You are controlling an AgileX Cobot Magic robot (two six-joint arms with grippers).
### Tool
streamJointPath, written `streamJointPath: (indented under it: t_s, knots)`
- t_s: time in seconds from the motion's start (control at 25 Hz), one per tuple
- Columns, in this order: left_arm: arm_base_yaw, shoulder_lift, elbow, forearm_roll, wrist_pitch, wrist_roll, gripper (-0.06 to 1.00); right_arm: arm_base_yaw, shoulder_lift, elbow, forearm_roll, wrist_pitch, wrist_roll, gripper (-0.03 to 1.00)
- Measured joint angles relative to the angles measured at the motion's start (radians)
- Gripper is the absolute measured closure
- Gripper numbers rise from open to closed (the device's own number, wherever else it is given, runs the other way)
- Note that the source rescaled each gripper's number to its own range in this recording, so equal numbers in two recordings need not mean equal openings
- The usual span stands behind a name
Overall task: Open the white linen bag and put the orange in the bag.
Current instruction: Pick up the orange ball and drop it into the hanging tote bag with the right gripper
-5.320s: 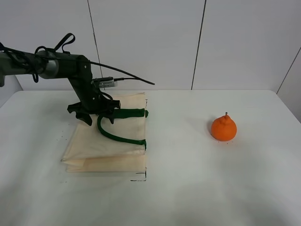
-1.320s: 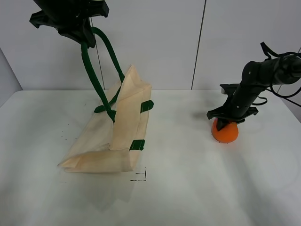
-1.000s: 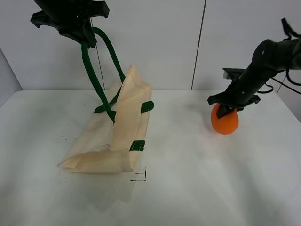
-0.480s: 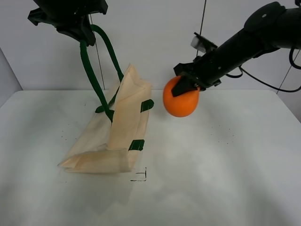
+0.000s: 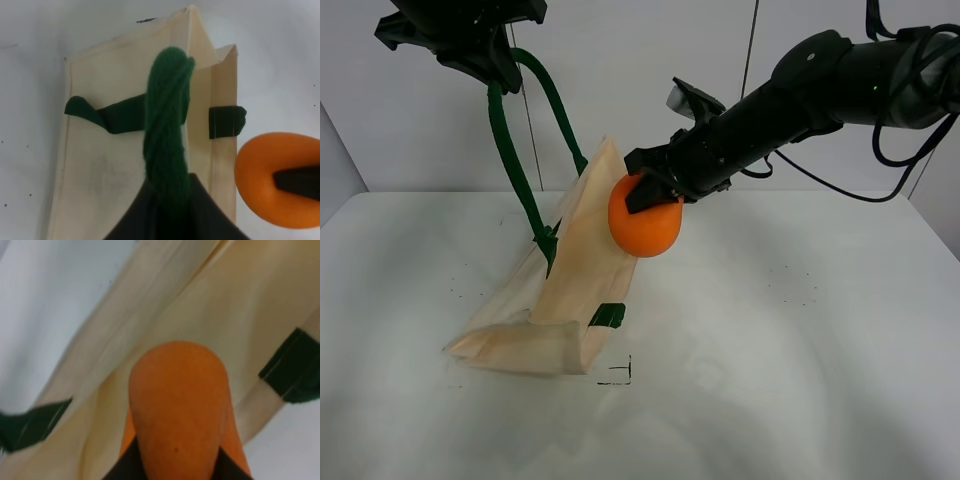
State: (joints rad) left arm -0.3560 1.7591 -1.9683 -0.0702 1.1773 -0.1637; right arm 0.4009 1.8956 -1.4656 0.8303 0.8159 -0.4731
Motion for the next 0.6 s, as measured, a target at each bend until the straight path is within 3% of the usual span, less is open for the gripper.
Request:
streamJointPath:
  t_s: [0.32, 0.6]
  knots:
    - [0.000, 0.000, 0.000, 0.000, -0.001, 0.000, 0.94, 0.000, 0.106, 0.000, 0.204, -0.036, -0.123, 0.95]
    - [0.000, 0.000, 0.000, 0.000, -0.004, 0.000, 0.94, 0.063, 0.128, 0.001, 0.208, -0.133, -0.157, 0.95]
